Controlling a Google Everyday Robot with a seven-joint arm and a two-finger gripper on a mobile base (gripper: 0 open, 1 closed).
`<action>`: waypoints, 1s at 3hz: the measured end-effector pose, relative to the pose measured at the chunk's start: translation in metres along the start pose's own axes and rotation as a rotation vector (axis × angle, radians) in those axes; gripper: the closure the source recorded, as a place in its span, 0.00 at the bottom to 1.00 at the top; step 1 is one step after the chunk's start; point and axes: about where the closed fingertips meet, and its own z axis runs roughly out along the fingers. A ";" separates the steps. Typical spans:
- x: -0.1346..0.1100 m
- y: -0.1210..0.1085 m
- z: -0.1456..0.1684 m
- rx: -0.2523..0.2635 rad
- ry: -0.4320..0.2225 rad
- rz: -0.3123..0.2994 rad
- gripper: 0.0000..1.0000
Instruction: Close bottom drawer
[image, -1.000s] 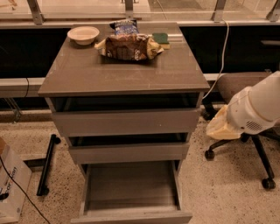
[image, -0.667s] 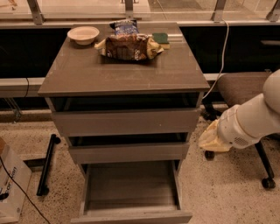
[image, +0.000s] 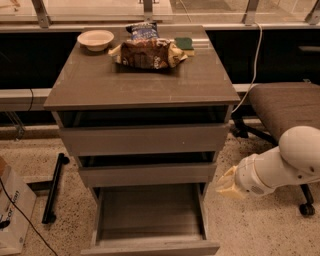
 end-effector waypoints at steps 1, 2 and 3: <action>0.029 -0.003 0.041 -0.032 -0.050 0.098 1.00; 0.033 -0.001 0.051 -0.050 -0.054 0.107 1.00; 0.044 0.004 0.086 -0.093 -0.053 0.127 1.00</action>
Offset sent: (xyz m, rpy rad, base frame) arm 0.0037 -0.0049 -0.0414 0.0634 0.0456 -0.0544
